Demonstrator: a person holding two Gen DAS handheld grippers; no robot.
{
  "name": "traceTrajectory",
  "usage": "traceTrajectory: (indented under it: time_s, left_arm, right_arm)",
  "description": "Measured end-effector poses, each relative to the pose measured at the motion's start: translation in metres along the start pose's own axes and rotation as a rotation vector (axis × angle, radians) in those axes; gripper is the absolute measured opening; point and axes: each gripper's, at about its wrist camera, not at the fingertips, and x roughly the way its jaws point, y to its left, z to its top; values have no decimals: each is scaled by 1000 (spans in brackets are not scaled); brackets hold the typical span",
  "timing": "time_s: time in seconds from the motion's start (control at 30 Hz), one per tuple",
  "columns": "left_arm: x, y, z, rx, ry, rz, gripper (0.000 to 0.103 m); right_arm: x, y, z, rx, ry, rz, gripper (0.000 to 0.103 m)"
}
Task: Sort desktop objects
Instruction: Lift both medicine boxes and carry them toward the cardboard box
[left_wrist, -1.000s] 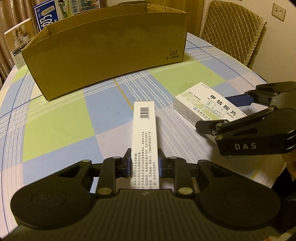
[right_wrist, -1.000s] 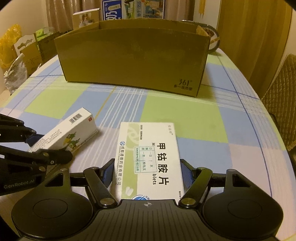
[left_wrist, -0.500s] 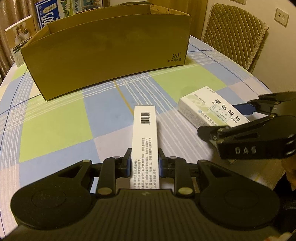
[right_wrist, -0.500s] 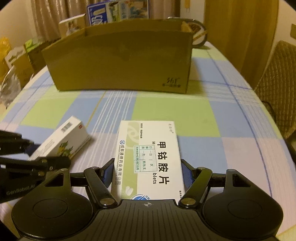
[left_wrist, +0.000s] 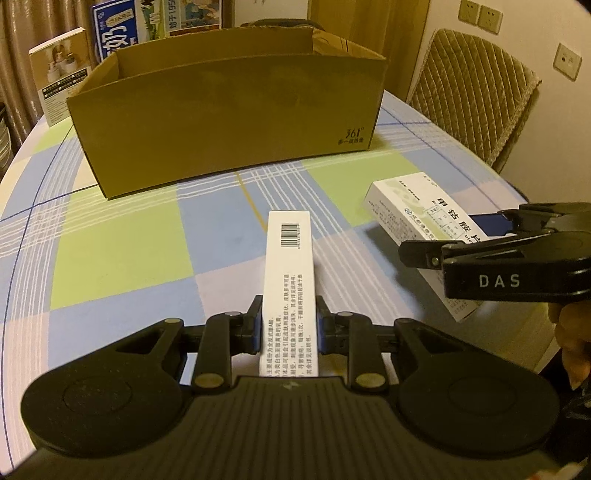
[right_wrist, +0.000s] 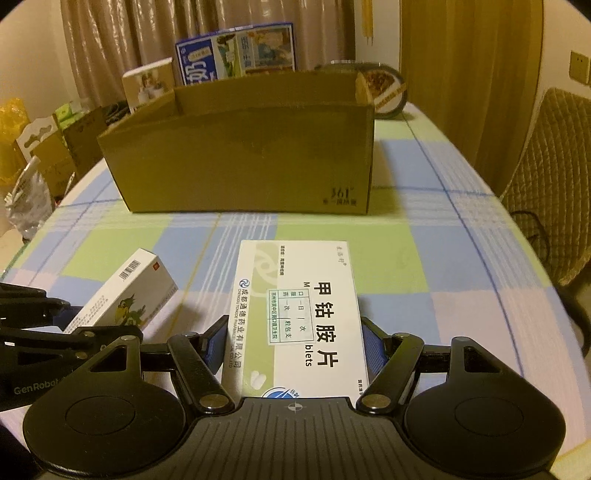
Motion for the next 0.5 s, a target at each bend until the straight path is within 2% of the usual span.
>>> traceTrajectory:
  time_s: [0.5]
  left_arm:
    - [-68, 4, 14, -132, -108, 23, 21]
  right_arm:
    - [-62, 2, 19, 24, -97, -5, 68]
